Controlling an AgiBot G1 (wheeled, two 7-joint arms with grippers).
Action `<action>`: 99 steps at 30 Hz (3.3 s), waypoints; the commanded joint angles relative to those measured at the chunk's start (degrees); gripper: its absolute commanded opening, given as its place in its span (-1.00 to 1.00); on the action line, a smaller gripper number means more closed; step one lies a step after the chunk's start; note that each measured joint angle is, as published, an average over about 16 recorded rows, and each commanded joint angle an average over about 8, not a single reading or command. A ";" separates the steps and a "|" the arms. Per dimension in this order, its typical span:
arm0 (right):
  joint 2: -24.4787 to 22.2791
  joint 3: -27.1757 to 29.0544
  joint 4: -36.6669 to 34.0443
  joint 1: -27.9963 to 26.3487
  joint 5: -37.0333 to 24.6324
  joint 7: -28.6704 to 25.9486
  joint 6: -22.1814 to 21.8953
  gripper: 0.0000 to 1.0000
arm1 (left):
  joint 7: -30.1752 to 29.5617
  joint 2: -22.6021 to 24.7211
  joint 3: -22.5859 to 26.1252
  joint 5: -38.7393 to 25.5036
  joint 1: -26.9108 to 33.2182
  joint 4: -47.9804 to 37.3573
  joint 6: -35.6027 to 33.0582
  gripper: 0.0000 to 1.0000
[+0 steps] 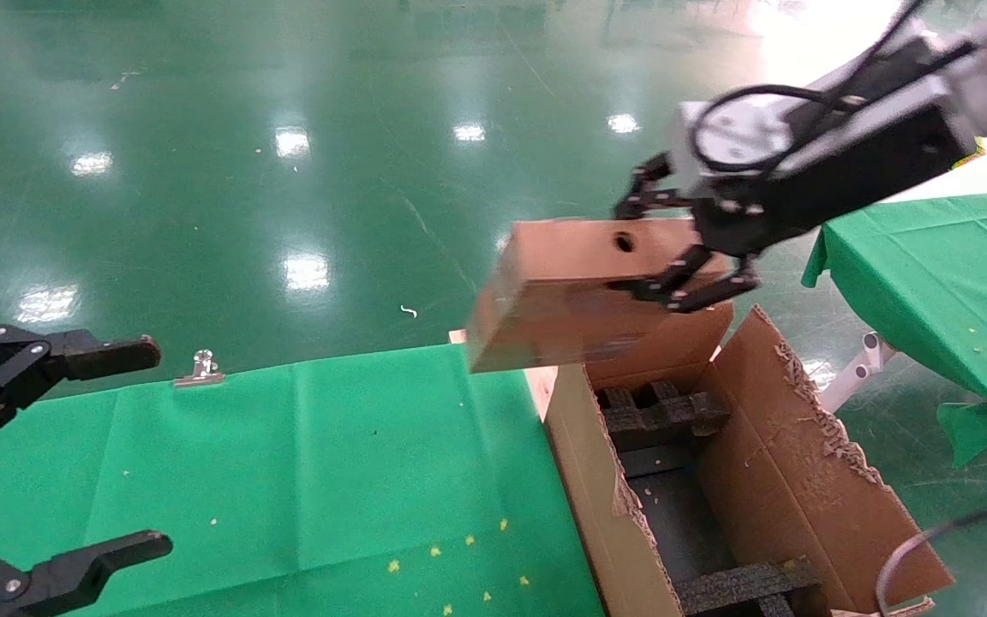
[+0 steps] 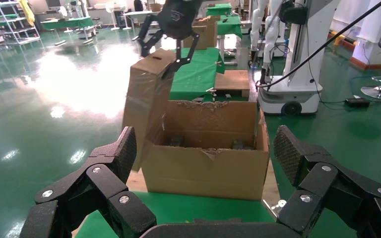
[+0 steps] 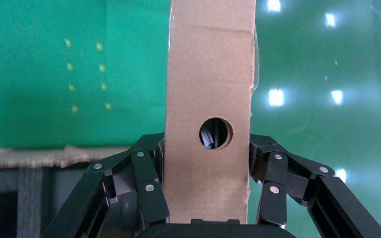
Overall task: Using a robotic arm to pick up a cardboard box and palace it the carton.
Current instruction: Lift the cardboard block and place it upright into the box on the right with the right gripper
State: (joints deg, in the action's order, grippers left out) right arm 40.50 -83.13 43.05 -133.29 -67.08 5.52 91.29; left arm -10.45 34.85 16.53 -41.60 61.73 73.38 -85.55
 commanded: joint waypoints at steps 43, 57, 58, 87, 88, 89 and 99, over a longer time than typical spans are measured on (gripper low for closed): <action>-18.70 -22.30 0.06 1.66 -0.11 -42.32 -14.24 -1.00 | 0.08 -0.07 0.16 0.11 0.03 0.00 0.07 1.00; -22.70 -23.85 10.54 0.60 -4.19 -53.92 -17.99 -1.00 | 0.09 -0.09 0.20 0.13 0.02 -0.02 0.09 1.00; -22.62 -23.83 10.33 0.60 -4.16 -53.79 -17.93 -1.00 | 0.09 -0.09 0.20 0.13 0.02 -0.02 0.09 1.00; -26.42 -26.46 23.60 2.53 -12.73 -76.41 -29.51 -1.00 | 0.14 -0.10 0.27 0.17 0.06 -0.06 0.09 1.00; -26.95 -26.62 25.16 2.45 -13.78 -78.12 -30.03 -1.00 | 0.14 -0.10 0.27 0.17 0.06 -0.06 0.09 1.00; -27.46 -26.79 26.75 2.38 -14.93 -79.84 -30.58 -1.00 | 0.14 -0.10 0.28 0.17 0.06 -0.06 0.09 1.00; -28.92 -28.66 34.28 3.65 -24.54 -91.04 -36.05 -1.00 | 0.16 -0.12 0.31 0.19 0.07 -0.06 0.11 1.00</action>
State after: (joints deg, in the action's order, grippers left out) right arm 11.64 -111.64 76.97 -129.74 -90.73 -84.73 55.67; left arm -10.29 34.74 16.84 -41.41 61.80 73.31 -85.44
